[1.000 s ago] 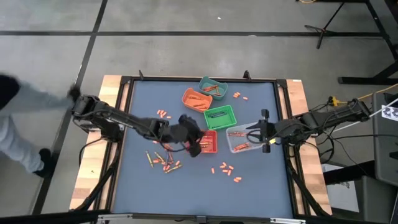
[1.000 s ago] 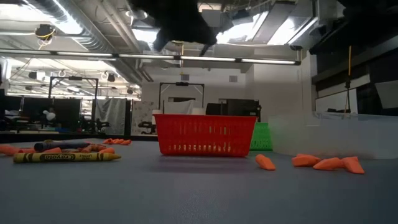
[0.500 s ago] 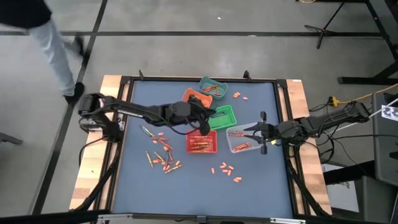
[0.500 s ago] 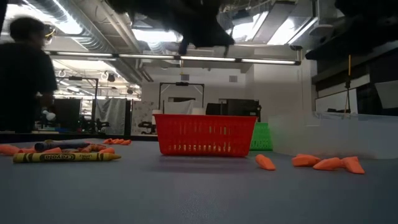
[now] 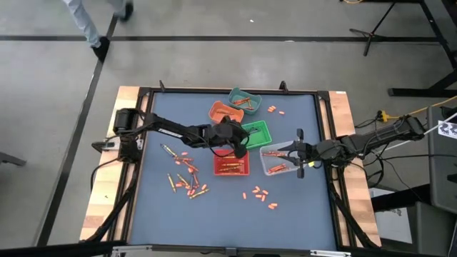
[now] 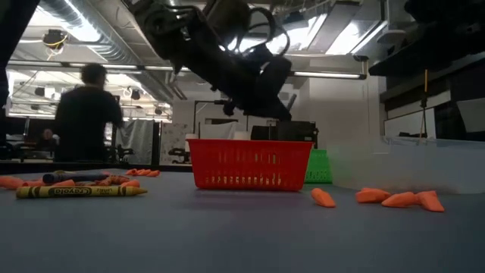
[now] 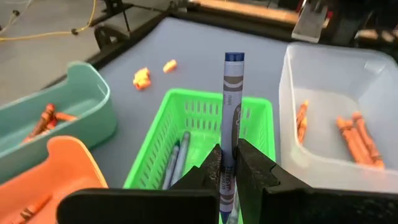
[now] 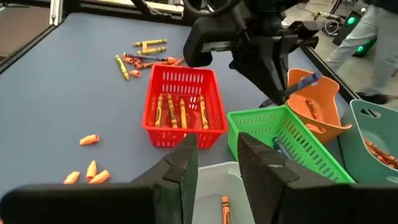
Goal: Sort crayons
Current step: Put the blue crayon into the green bin, then put the red orange crayon into the blue bin
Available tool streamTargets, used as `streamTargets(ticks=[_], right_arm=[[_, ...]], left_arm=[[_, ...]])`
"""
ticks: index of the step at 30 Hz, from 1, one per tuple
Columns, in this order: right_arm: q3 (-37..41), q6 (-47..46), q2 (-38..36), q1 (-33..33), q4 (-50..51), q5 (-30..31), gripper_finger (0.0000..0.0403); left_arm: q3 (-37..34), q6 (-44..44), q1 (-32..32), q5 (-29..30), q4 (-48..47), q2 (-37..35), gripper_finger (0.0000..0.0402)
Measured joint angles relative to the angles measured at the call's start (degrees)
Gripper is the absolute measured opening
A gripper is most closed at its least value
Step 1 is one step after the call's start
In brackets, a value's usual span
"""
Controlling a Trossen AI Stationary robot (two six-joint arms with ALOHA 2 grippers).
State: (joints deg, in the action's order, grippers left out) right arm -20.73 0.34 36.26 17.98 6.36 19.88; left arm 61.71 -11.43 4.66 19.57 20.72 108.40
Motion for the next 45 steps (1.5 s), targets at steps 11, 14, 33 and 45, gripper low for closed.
streamTargets(ticks=[11,14,33,45], right_arm=[[0.0,0.0,0.4,0.0,-0.1,0.0,0.0113],[0.0,0.0,0.5,0.0,-0.1,0.0,0.0113],[0.0,0.0,0.4,0.0,0.2,0.0,0.0113],[0.0,0.0,0.4,0.0,0.3,0.0,0.0113]], left_arm=[[0.0,-0.1,0.0,0.2,-0.5,1.2,0.0070],[0.0,0.0,0.0,0.4,-0.4,1.2,0.0082],[0.0,-0.4,0.1,-1.6,-7.7,-3.1,0.0088],[0.0,-2.3,-1.6,-14.2,-42.6,-16.5,0.0089]])
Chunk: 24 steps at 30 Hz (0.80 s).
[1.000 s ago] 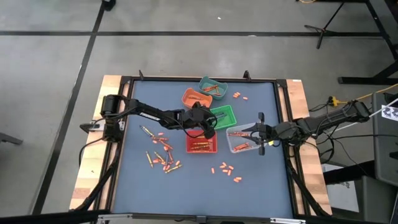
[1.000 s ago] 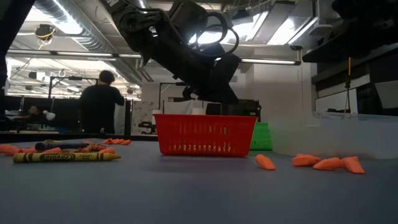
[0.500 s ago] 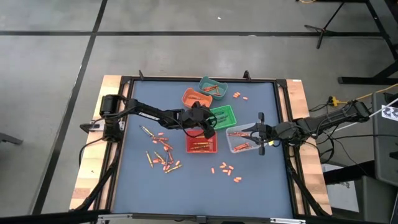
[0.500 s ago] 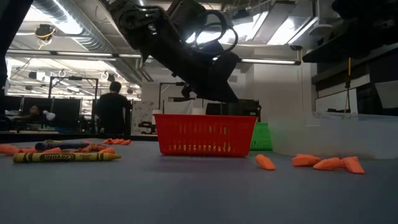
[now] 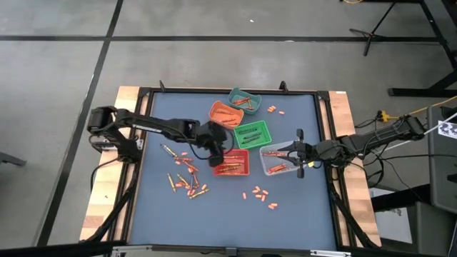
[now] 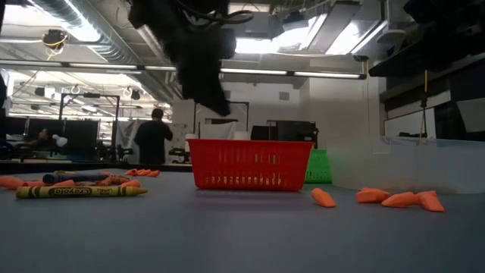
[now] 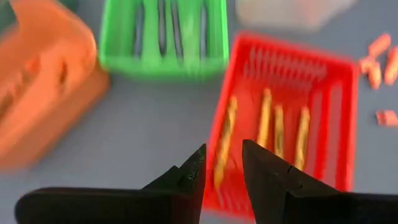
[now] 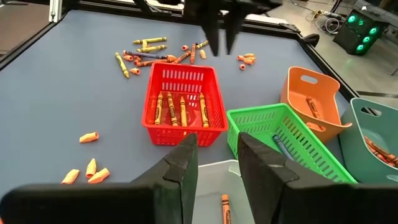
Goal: Sort crayons
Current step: Put the red orange crayon into the blue bin
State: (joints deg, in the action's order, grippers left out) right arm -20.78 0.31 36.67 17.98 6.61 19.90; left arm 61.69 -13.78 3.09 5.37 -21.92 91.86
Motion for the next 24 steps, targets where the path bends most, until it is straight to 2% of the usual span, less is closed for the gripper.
streamTargets(ticks=[9,13,24], right_arm=[[0.0,0.0,0.0,0.0,0.6,0.0,0.0113],[0.0,0.0,0.0,0.0,0.8,0.0,0.0113],[0.0,0.0,0.0,0.0,0.9,0.0,0.0113]], left_arm=[[0.0,-4.0,-3.7,-0.9,-21.8,-0.3,0.0089],[-0.1,-4.2,-5.0,-0.6,-27.5,-0.3,0.0089],[-9.7,-4.3,-5.6,-0.6,-23.3,-0.2,0.0089]])
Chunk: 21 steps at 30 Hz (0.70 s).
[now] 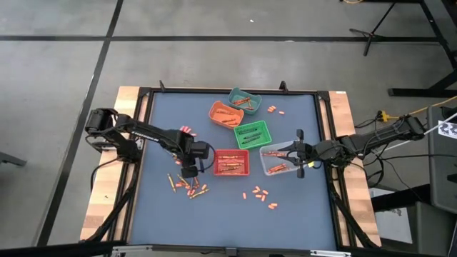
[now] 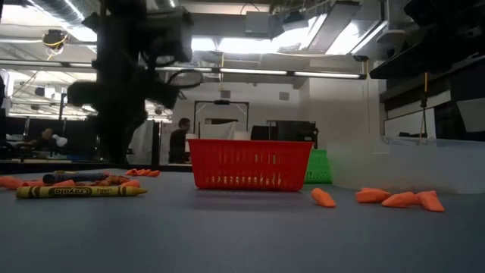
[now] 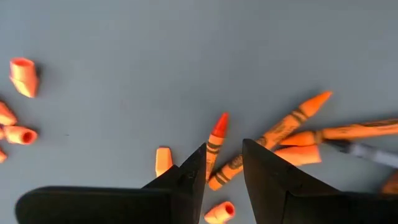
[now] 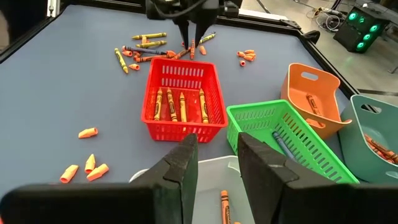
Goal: Sort crayons
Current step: Put the red orange crayon into the blue bin
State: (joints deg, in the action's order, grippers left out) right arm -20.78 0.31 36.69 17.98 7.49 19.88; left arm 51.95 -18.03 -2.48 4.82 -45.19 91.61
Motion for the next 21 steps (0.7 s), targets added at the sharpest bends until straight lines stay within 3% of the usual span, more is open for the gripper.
streamTargets(ticks=[12,21], right_arm=[[0.0,0.0,0.0,0.0,0.0,0.0,0.0113],[0.0,0.0,0.0,0.0,0.0,0.0,0.0113]], left_arm=[[-8.3,0.4,2.6,-0.7,11.2,-0.3,0.0085],[-8.5,0.6,2.6,-0.9,12.7,-0.2,0.0030]])
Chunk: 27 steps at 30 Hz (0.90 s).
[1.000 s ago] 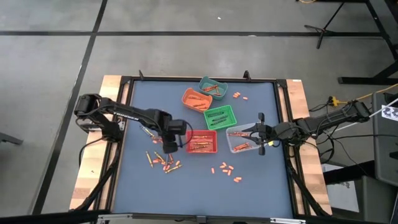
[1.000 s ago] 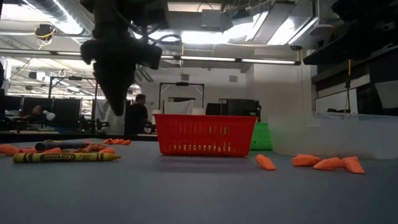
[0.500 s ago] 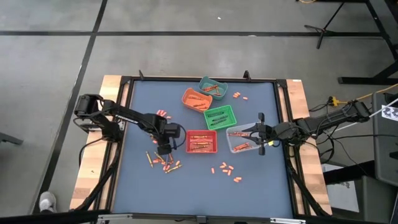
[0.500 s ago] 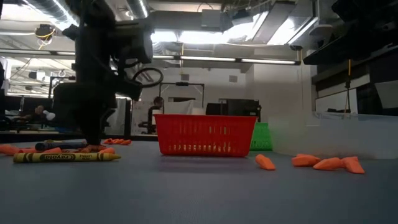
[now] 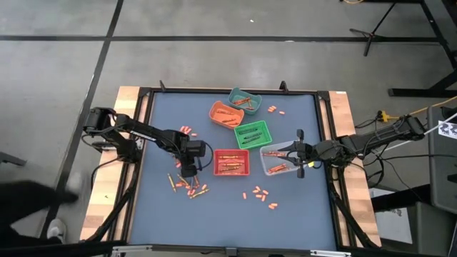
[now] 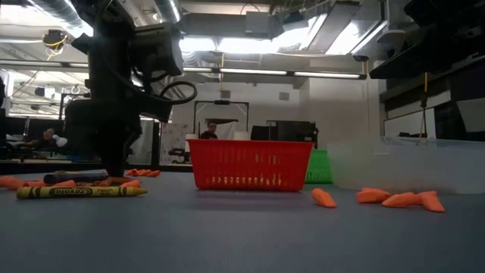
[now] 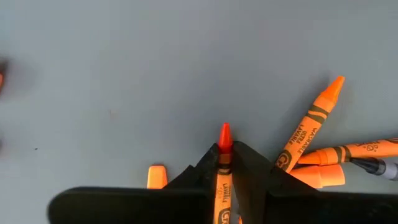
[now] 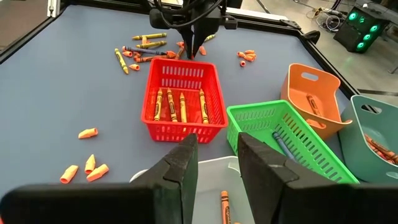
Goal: Sort crayons
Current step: Put the red orange crayon into the blue bin
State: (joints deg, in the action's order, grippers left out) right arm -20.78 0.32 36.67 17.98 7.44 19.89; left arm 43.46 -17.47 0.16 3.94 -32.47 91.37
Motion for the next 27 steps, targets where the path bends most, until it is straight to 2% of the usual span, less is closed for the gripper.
streamTargets(ticks=[4,11,22,27], right_arm=[[0.0,0.0,0.0,0.0,0.0,0.0,0.0113],[0.0,0.0,0.0,0.0,0.0,0.0,0.0113],[0.0,0.0,0.0,0.0,0.0,0.0,0.0113],[0.0,0.0,0.0,0.0,0.0,0.0,0.0113]], left_arm=[[0.0,0.1,0.0,0.6,1.3,0.0,0.0015],[0.5,0.1,0.0,1.1,1.7,0.2,0.0012],[10.4,4.6,1.5,4.4,-0.4,0.5,0.0010],[15.4,4.6,3.7,8.2,0.8,0.5,0.0010]])
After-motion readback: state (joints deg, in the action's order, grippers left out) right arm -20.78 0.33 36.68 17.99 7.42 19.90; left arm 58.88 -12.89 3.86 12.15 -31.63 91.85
